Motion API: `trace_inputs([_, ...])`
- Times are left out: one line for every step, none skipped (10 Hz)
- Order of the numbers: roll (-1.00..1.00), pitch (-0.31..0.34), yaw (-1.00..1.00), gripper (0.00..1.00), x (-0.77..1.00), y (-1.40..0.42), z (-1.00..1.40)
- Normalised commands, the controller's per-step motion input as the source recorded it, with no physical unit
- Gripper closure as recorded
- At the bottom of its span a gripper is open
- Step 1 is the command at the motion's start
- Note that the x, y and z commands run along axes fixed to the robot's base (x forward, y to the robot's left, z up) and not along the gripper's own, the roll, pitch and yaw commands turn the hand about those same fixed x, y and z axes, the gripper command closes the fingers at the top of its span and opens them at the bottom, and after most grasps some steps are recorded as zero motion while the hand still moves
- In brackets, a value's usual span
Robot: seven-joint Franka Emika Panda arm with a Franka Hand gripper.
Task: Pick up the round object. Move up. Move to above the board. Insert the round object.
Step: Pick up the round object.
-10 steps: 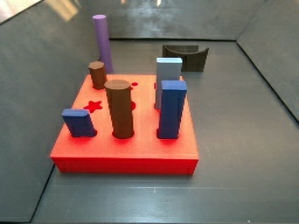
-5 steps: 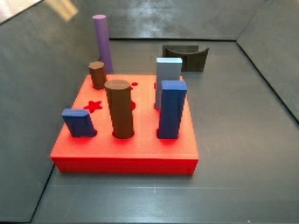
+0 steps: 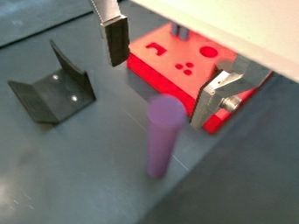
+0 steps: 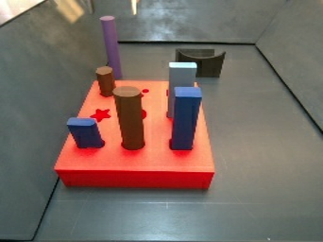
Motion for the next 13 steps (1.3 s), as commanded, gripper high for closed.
trace_inputs([0.09, -0.061, 0.13, 0.00, -0.88, 0.08, -0.49])
trace_inputs([0.04, -0.060, 0.26, 0.00, -0.72, 0.16, -0.52])
trace_inputs([-0.08, -0.149, 0.35, 0.00, -0.35, 0.09, -0.28])
trace_inputs([-0.02, -0.111, 0.16, 0.00, -0.16, 0.00, -0.34])
trace_inputs([0.00, -0.017, 0.03, 0.00, 0.00, -0.12, -0.04])
trace_inputs([0.00, -0.004, 0.00, 0.00, 0.00, 0.00, 0.00])
trace_inputs([0.00, 0.000, 0.00, 0.00, 0.01, -0.06, 0.00])
trace_inputs([-0.07, -0.007, -0.28, 0.00, 0.46, 0.00, 0.00])
trace_inputs([-0.07, -0.004, -0.16, 0.00, 0.33, 0.00, -0.02])
trace_inputs([-0.03, 0.000, -0.07, 0.00, 0.22, 0.00, -0.06])
trace_inputs([-0.02, 0.000, 0.00, 0.00, 0.27, 0.00, -0.12])
trace_inputs([0.00, 0.000, -0.02, 0.00, 0.19, 0.00, -0.21])
trace_inputs([0.00, 0.000, -0.02, 0.00, 0.00, 0.00, 0.00])
